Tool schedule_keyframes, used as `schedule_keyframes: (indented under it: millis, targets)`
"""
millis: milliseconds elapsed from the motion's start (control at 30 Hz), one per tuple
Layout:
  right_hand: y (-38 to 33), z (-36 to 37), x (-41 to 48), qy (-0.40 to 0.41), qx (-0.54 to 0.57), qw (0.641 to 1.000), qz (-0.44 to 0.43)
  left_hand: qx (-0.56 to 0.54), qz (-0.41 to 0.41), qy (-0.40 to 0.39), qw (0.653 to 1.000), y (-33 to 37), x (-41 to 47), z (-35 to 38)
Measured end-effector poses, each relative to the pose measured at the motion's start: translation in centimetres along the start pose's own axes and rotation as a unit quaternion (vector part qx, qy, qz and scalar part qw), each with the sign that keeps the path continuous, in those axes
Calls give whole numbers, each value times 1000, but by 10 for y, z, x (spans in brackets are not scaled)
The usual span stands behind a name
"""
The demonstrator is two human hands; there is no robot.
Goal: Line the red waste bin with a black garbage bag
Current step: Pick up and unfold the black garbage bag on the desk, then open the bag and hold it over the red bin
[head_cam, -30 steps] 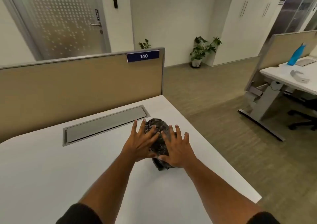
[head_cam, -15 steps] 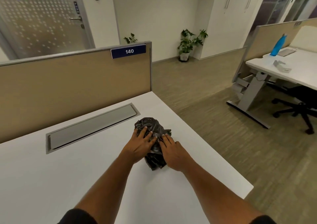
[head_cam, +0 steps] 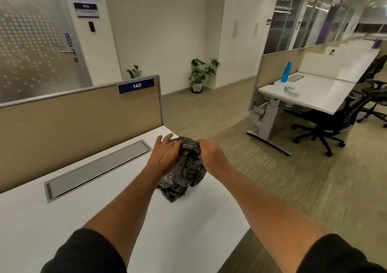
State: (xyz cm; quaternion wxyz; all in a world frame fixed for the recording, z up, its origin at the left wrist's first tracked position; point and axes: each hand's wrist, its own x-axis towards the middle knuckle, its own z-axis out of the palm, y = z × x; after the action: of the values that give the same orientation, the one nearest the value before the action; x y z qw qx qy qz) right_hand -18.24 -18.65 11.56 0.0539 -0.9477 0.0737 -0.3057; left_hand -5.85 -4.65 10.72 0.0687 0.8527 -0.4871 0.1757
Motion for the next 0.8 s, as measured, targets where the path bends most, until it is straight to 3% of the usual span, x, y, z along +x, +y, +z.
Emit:
schedule_keyframes:
  millis: [267, 400, 467, 533, 600, 700, 800]
  targets:
    - [4, -131, -57, 4, 100, 978, 180, -108, 27, 55, 992, 89, -22, -80]
    - [20, -189, -119, -17, 145, 937, 318, -262, 46, -3, 964, 169, -48, -99]
    - [35, -214, -161, 7, 243, 879, 410, -313, 48, -32, 948, 211, -62, -101]
    - [45, -237, -214, 52, 413, 778, 470, -354, 41, -74, 931, 251, -79, -100]
    - [47, -253, -276, 90, 492, 701, 508, -387, 24, -129, 912, 288, -97, -93]
    - [37, -264, -368, 109, 482, 658, 567, -409, 4, -189, 893, 337, -127, -72]
    - [21, -264, -448, 135, 534, 613, 567, -438, -1, -232, 868, 380, -158, -50]
